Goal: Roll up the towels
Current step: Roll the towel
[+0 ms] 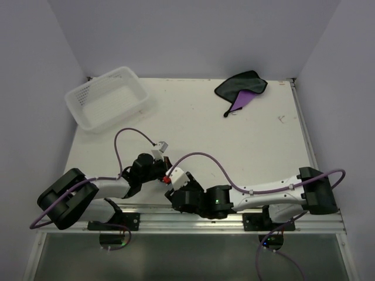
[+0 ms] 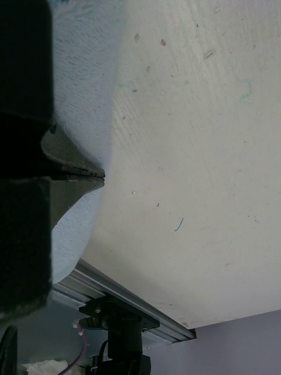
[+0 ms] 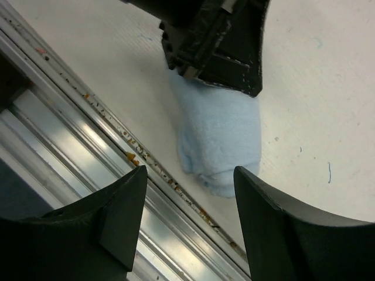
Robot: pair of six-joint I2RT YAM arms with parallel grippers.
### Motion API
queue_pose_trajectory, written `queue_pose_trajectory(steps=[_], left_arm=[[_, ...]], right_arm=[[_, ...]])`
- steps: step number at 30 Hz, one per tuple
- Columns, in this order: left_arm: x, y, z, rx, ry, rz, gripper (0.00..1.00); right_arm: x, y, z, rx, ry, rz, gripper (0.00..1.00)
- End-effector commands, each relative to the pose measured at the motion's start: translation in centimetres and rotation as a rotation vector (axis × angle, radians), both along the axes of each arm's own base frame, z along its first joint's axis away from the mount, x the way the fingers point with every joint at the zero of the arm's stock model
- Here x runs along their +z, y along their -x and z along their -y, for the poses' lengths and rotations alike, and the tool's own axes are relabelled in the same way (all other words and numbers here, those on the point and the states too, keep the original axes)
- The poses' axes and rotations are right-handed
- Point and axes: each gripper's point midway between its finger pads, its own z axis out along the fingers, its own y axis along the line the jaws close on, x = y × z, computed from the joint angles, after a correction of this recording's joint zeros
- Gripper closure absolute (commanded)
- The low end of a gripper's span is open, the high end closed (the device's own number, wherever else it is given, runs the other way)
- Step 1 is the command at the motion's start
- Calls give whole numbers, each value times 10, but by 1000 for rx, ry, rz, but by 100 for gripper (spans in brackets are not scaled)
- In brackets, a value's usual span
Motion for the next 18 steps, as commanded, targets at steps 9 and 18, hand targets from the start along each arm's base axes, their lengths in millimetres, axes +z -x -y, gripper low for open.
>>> queue_pose_trajectory(steps=[9,18], left_arm=[[-33,17,-19,2,-105,-68,100],[-31,17,-18,-3,-106,-66,100]], right_arm=[[24,-67,44,-173,-375,-162,84],[-11,-61,26,-141,-363,-282,100]])
